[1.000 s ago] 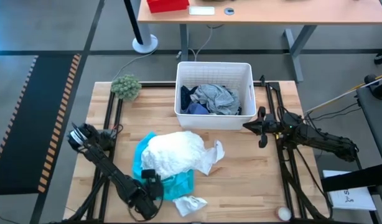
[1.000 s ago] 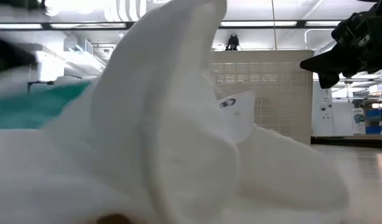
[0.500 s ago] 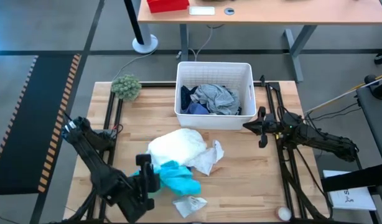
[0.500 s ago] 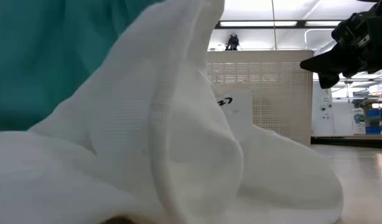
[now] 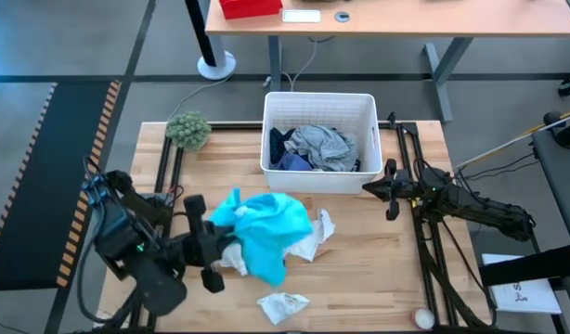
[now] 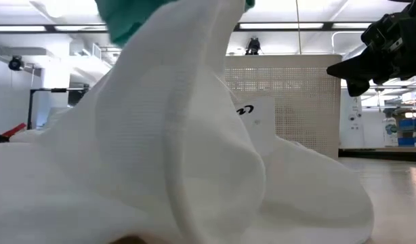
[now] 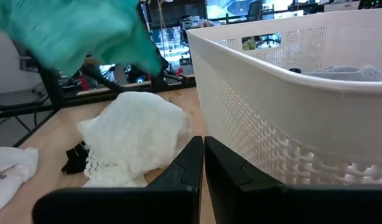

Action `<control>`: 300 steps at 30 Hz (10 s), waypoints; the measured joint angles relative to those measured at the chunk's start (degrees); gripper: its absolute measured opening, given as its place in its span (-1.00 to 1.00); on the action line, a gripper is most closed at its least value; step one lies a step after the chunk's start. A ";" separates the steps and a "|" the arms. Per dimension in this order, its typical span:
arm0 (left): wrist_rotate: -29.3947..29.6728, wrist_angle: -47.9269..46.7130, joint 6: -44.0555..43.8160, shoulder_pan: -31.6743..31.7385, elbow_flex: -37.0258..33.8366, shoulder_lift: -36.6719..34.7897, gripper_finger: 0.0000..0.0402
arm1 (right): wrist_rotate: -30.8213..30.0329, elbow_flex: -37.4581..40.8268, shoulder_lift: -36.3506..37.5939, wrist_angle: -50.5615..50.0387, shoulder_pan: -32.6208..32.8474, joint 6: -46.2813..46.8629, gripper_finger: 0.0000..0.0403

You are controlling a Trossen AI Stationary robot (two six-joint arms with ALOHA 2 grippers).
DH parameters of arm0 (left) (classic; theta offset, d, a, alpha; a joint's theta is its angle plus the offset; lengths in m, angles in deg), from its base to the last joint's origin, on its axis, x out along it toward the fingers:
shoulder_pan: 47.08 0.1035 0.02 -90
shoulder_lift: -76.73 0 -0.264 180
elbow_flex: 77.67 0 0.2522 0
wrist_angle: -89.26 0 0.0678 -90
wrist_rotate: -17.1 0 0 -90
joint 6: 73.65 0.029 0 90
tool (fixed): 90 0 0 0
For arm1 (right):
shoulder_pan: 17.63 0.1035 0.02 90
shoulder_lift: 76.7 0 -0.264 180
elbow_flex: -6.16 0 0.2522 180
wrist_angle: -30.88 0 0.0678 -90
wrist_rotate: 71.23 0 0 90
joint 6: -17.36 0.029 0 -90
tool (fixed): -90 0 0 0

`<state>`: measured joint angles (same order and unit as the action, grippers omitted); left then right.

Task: Sort clothes
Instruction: Put the blue shorts into the white bin, then put the black socks into the white bin, then put the top white socks into the white bin

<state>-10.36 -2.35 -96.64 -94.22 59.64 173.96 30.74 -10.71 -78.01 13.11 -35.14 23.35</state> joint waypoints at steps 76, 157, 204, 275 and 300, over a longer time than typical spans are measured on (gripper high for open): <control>-63.16 41.99 21.24 67.57 2.65 39.63 -0.97 | 0.00 -0.01 0.01 0.02 -0.02 0.01 -1.00; -45.93 20.69 11.86 19.41 -35.40 1.51 -1.00 | 0.00 -0.01 0.00 0.02 0.00 -9.46 -1.00; -49.97 65.40 8.49 16.70 -67.85 5.70 -0.11 | 0.02 0.01 0.00 0.01 -0.01 -9.48 -1.00; -48.31 69.61 30.96 53.49 -39.83 -12.13 -1.00 | 0.00 0.02 -0.02 0.02 0.00 -9.47 -1.00; -57.94 73.49 27.68 67.72 -52.98 -12.09 -0.61 | 0.00 0.01 -0.02 0.08 0.00 -9.50 -1.00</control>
<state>-68.30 71.13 -68.97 -26.50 6.65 161.87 30.74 -10.70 -78.02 13.19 -35.14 13.86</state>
